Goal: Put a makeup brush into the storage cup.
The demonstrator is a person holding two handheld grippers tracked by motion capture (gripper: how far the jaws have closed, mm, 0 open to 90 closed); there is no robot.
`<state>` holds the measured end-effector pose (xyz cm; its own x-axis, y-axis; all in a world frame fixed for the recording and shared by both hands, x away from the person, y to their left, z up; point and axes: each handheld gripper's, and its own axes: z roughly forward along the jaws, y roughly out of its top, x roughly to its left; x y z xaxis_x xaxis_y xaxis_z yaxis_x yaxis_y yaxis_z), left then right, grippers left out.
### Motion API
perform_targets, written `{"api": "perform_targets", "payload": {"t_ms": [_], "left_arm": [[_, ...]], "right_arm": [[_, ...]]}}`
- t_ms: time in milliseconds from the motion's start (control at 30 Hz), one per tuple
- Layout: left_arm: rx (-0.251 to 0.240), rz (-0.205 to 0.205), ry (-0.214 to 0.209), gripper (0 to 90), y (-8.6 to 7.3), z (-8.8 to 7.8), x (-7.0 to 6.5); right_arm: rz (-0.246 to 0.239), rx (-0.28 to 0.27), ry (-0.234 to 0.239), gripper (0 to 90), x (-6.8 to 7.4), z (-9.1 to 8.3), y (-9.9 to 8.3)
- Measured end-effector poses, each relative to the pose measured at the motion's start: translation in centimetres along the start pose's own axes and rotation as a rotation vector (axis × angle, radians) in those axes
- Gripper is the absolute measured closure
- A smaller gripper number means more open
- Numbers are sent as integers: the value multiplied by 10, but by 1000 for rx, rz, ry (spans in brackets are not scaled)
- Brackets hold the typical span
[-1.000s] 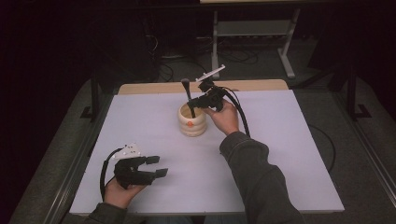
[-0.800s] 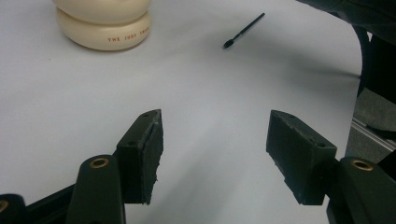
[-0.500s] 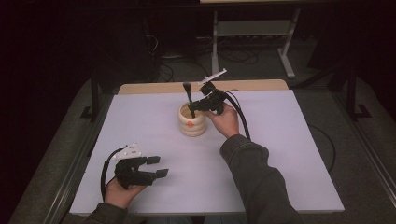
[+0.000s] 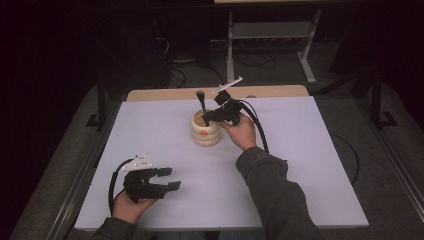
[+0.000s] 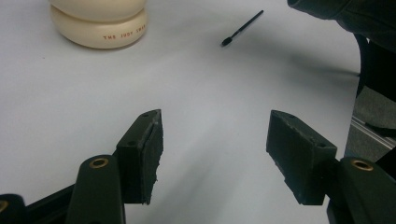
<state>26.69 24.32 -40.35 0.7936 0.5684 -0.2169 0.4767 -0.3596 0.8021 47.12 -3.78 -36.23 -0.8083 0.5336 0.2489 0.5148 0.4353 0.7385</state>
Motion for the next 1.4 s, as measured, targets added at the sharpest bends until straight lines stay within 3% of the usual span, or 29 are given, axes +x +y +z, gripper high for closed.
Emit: {"api": "perform_targets", "payload": {"t_ms": [200, 467, 767, 800, 1200, 1267, 1400], "left_arm": [[4, 3, -3, 358, 0, 2, 0], [13, 13, -4, 356, 1, 3, -1], [8, 17, -8, 351, 1, 4, -1], [2, 2, -10, 351, 1, 4, -2], [-5, 2, -4, 342, 1, 4, -3], [8, 22, 2, 340, 1, 2, -2], [3, 21, 0, 338, 2, 2, -3]], "right_arm": [[14, -5, -26, 614, 2, -6, -1], [-12, -9, -26, 563, 4, -25, -7], [7, -12, -26, 505, 2, -47, -23], [-3, -16, -30, 497, 2, -49, -25], [-3, -1, -22, 441, 2, -63, -40], [-16, -7, -29, 436, 1, -66, -43], [-12, -5, -23, 408, 3, -72, -48]]}}
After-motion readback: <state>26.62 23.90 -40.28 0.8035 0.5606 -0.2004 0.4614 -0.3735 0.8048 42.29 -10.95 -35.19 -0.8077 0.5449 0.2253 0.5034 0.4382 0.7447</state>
